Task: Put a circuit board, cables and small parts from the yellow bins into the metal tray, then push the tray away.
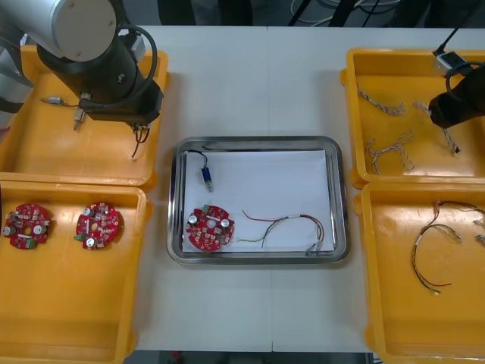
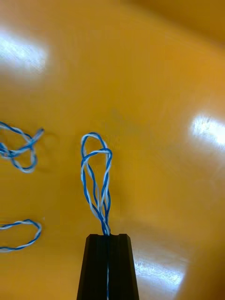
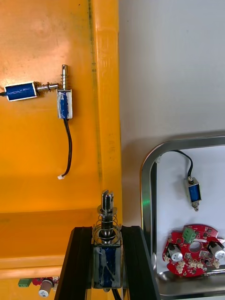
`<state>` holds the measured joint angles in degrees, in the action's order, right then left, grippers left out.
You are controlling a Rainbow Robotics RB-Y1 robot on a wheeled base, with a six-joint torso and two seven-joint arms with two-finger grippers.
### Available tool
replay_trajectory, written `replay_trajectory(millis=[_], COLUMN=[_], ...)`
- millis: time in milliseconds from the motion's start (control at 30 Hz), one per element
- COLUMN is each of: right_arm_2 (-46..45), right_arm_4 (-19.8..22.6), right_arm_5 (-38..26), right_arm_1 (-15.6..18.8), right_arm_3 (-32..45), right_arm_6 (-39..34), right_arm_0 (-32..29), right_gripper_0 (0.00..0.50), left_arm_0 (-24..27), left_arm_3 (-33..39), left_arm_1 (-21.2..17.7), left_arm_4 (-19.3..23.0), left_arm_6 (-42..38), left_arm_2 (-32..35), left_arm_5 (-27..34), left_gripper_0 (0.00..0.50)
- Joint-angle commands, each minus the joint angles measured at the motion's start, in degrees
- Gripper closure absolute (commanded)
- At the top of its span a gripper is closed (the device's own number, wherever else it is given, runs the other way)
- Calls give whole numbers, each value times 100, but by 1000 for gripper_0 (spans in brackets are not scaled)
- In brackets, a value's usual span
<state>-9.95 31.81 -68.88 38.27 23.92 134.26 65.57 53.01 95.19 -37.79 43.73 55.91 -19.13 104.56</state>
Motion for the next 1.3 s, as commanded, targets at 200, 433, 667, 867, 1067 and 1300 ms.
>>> replay_trajectory(millis=[200,433,667,867,1067,1300], right_arm_2=[-69,-201,-306,-297,-227,274], right_arm_4=[-61,-88,-132,35,633,1213], right_arm_5=[-1206,-2367,-3184,-3579,-4036,-4112], right_arm_1=[233,312,347,347,339,286], right_arm_3=[1353,2284,3093,3875,4534,5642], right_arm_6=[22,-163,-286,-391,-488,-585], right_arm_0=[-27,-27,-141,-484,-721,-993], right_gripper_0=[500,500,500,500,500,500], left_arm_0=[-19,-19,-28,-28,-19,-28], left_arm_3=[184,184,184,184,184,184], left_arm_1=[78,78,70,78,78,78], left_arm_4=[-67,-67,-49,-40,-32,-32], left_arm_6=[-616,-660,-678,-678,-678,-687], left_arm_2=[199,208,208,208,208,208], left_arm_5=[82,82,82,82,82,82], left_gripper_0=[500,500,500,500,500,500])
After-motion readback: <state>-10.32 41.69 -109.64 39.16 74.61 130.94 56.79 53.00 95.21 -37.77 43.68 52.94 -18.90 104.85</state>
